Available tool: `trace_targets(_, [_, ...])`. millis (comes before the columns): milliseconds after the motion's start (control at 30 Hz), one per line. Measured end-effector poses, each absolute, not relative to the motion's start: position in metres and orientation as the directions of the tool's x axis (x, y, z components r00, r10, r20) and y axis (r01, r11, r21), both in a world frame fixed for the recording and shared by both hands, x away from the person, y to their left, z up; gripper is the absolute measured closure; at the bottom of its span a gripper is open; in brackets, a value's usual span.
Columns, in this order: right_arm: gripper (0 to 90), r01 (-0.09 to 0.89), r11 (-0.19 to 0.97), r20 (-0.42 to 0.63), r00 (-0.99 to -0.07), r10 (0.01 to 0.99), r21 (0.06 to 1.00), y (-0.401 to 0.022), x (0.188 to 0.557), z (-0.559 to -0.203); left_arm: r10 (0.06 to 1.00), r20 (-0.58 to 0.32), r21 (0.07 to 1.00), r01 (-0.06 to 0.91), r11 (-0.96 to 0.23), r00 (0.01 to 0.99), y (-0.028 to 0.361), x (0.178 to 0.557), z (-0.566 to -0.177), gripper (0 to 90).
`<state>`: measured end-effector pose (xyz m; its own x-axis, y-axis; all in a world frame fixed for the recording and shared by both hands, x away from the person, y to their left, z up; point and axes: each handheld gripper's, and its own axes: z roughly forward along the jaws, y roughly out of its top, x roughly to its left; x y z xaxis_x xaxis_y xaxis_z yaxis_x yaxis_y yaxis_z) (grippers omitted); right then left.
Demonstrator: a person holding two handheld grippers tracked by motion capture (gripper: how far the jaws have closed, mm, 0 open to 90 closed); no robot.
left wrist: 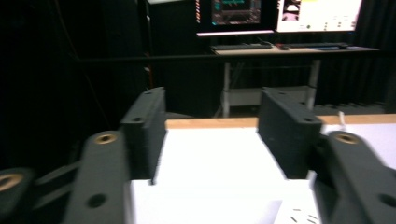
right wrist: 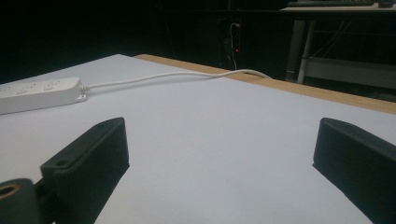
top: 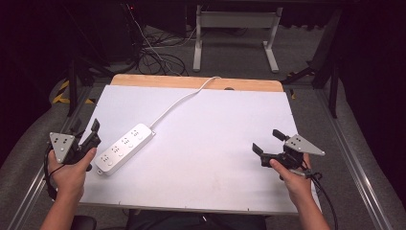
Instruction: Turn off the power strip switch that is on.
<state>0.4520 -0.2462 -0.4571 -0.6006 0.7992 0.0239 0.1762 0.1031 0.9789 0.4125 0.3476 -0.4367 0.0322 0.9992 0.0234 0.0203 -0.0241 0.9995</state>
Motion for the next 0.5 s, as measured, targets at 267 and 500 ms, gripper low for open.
trace_targets(267, [4.3,0.185,0.107,0.026,-0.601,0.799,0.977,-0.2471,0.4492,-0.4582,0.998,0.009,0.999,0.044,-0.012,0.066,0.3531,0.4133,-0.4344,74.5])
trace_targets(500, [4.3,0.185,0.101,0.028,-0.587,0.809,0.978,-0.2517,0.4442,-0.4583,0.994,0.013,0.998,0.056,-0.019,0.106,0.3486,0.4192,-0.4318,89.9])
